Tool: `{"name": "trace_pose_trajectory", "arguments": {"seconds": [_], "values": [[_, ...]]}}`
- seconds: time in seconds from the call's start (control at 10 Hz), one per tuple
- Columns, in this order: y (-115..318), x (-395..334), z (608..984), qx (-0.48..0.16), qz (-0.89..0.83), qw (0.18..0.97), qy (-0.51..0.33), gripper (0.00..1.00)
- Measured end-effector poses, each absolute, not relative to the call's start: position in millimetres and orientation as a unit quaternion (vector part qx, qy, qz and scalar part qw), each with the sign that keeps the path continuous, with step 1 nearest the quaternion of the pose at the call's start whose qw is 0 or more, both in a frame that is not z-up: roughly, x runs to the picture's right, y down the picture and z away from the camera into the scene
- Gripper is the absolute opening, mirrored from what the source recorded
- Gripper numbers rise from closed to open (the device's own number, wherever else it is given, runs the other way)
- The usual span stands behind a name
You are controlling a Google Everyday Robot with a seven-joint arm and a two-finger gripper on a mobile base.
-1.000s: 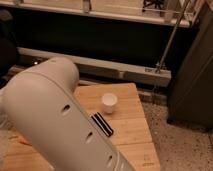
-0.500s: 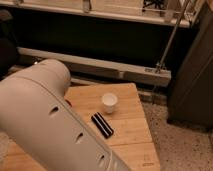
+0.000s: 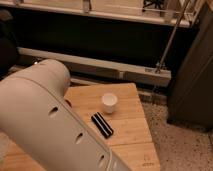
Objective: Place the pepper in the ceramic cup
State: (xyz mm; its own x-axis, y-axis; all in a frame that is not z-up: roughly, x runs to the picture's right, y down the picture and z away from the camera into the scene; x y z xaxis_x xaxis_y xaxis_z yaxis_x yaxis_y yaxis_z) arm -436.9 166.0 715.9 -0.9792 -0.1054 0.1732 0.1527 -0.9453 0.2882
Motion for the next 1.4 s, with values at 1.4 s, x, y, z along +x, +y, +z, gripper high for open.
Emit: {"name": "trace_pose_trajectory", "arguments": {"seconds": [1.4], "values": [[183.9,-435.4,732.1,0.042,-0.96,0.148,-0.234,0.67]]}}
